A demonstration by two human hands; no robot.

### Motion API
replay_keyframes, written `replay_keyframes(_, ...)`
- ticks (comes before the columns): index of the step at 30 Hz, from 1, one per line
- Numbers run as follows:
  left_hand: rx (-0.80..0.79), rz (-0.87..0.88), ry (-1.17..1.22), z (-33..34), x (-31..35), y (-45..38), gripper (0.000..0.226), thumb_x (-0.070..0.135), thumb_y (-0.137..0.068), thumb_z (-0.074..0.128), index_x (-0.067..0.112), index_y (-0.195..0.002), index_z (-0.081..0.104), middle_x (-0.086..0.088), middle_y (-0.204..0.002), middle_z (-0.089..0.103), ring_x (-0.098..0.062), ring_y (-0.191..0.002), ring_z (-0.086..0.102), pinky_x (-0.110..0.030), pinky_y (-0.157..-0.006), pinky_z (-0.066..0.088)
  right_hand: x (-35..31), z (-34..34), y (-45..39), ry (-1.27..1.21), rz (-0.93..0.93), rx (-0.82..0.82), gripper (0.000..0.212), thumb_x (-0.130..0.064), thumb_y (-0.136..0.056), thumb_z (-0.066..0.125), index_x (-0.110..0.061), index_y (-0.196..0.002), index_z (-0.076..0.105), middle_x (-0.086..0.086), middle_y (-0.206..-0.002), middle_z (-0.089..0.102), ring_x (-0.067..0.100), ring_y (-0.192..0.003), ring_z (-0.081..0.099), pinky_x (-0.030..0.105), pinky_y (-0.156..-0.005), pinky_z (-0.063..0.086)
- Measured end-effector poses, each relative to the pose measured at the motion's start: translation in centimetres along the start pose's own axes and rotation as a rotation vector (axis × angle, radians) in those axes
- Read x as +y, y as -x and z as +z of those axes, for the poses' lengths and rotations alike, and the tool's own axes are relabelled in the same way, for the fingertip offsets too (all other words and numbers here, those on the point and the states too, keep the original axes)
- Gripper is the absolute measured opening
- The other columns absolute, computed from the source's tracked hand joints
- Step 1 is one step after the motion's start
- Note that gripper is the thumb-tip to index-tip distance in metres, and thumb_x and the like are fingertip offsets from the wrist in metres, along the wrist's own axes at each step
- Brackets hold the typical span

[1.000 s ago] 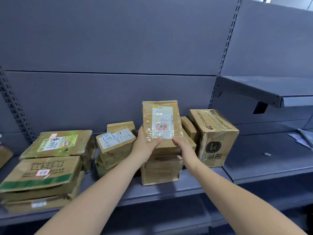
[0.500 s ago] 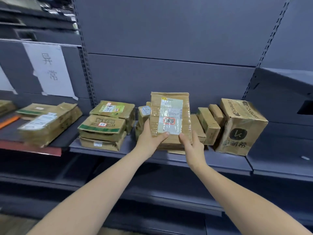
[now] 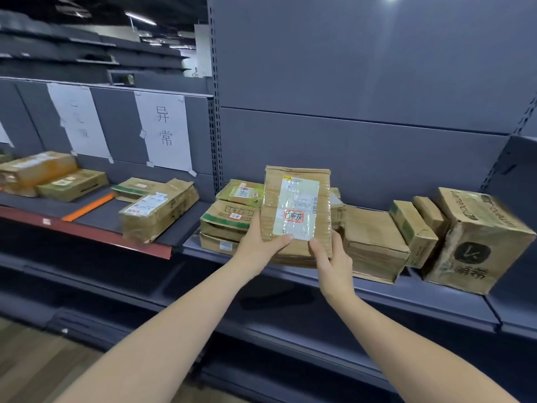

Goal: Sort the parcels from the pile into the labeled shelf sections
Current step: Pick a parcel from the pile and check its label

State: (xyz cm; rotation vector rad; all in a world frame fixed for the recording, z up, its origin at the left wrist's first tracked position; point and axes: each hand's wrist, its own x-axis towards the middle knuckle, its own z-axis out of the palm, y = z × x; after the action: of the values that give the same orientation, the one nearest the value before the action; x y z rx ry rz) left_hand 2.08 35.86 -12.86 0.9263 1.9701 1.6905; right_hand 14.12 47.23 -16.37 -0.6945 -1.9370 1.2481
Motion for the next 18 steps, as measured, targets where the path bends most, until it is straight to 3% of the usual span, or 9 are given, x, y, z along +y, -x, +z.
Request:
replay_keyframes(3, -0.002, 0.002, 0.023, -2.9, -0.6, -0.1, 0.059, 0.021, -0.086, 0.073, 0.037, -0.125, 0.032, 0.029, -0.106, 0.053, 0.004, -0.102, 0.051, -0.008, -0.077, 0.036, -0.7, 3.0, 0.3, 0.001, -0.003, 0.010, 0.078, -0.074, -0.074, 0.044, -0.031, -0.138, 0.043, -0.012, -0.119, 0.065, 0.012, -0.108, 0.060, 0.034, -0.091, 0.047)
replay_keyframes(11, -0.055, 0.007, 0.054, -12.4, -3.0, -0.6, 0.073, 0.021, -0.083, 0.075, 0.028, -0.143, 0.034, 0.015, -0.129, 0.058, -0.002, -0.120, 0.052, -0.032, -0.107, 0.041, -3.4, 12.1, 1.5, -0.020, 0.011, 0.038, 0.077, -0.073, -0.072, 0.044, -0.031, -0.136, 0.044, -0.016, -0.112, 0.065, 0.011, -0.107, 0.060, 0.033, -0.089, 0.048)
replay_keyframes(18, -0.049, 0.005, 0.014, -20.9, -4.8, -0.7, 0.074, 0.026, -0.082, 0.076, 0.034, -0.142, 0.033, 0.019, -0.128, 0.058, -0.001, -0.120, 0.051, -0.025, -0.100, 0.041, -5.7, 20.6, 2.3, -0.033, 0.037, 0.044, 0.076, -0.074, -0.072, 0.045, -0.032, -0.136, 0.045, -0.010, -0.116, 0.066, 0.014, -0.108, 0.060, 0.035, -0.089, 0.049)
